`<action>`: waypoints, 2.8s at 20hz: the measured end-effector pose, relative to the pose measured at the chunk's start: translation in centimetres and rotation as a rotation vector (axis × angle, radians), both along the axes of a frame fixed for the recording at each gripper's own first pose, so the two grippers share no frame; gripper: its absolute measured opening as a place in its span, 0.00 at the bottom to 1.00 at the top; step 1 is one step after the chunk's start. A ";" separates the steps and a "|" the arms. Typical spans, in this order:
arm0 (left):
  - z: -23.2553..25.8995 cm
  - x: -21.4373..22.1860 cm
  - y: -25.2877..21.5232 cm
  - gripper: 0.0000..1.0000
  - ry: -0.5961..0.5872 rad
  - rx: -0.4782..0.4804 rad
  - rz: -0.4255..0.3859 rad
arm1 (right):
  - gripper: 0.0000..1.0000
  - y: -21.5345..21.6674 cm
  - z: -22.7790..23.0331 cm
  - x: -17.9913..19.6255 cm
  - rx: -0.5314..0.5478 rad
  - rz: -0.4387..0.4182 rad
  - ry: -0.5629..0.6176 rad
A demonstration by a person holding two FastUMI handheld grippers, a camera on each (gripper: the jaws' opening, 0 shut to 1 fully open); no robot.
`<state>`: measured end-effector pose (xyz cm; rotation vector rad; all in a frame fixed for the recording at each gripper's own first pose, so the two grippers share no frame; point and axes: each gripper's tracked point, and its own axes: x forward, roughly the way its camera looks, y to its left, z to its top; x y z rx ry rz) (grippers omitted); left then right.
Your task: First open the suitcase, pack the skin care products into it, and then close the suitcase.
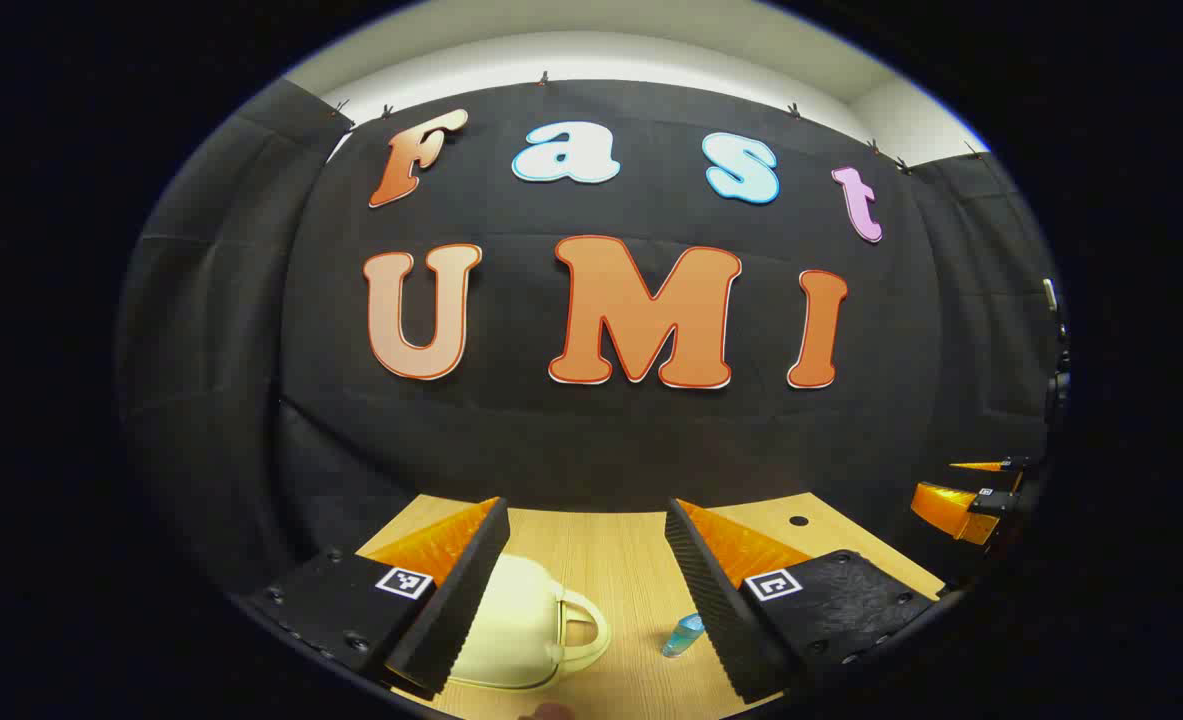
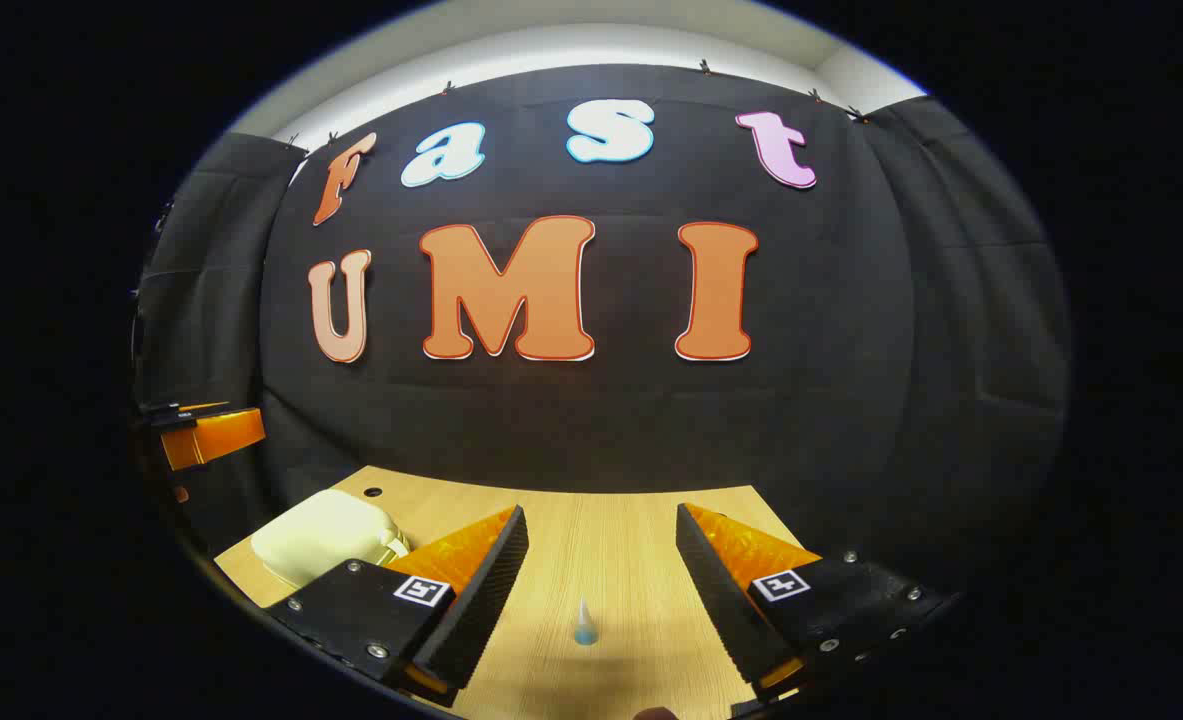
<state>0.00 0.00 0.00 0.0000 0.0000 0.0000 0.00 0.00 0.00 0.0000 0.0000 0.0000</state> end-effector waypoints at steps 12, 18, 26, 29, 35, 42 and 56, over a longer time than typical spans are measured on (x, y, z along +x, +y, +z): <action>-0.1 -0.1 0.2 0.97 0.002 0.005 0.002 | 0.94 0.0 0.2 0.0 0.010 -0.004 -0.009; -0.3 -0.1 0.1 0.97 0.005 -0.004 -0.002 | 0.94 -0.1 0.2 0.1 0.004 -0.005 -0.007; -1.6 0.6 0.0 0.97 0.032 0.056 0.002 | 0.94 -0.1 -0.5 0.6 0.017 -0.005 0.017; -2.7 1.0 -0.1 0.97 0.045 0.130 0.008 | 0.94 -0.3 -0.9 0.8 0.013 -0.010 0.026; -9.5 3.2 -1.0 0.99 0.158 0.390 -0.023 | 0.94 -1.1 -2.4 1.2 0.021 -0.023 0.060; -19.8 5.1 -1.5 0.98 0.304 0.889 -0.049 | 0.94 -4.9 -5.6 1.0 0.045 -0.102 0.138; -29.3 8.3 0.7 0.97 0.508 1.245 -0.083 | 0.94 -10.6 -9.5 2.2 0.112 -0.210 0.239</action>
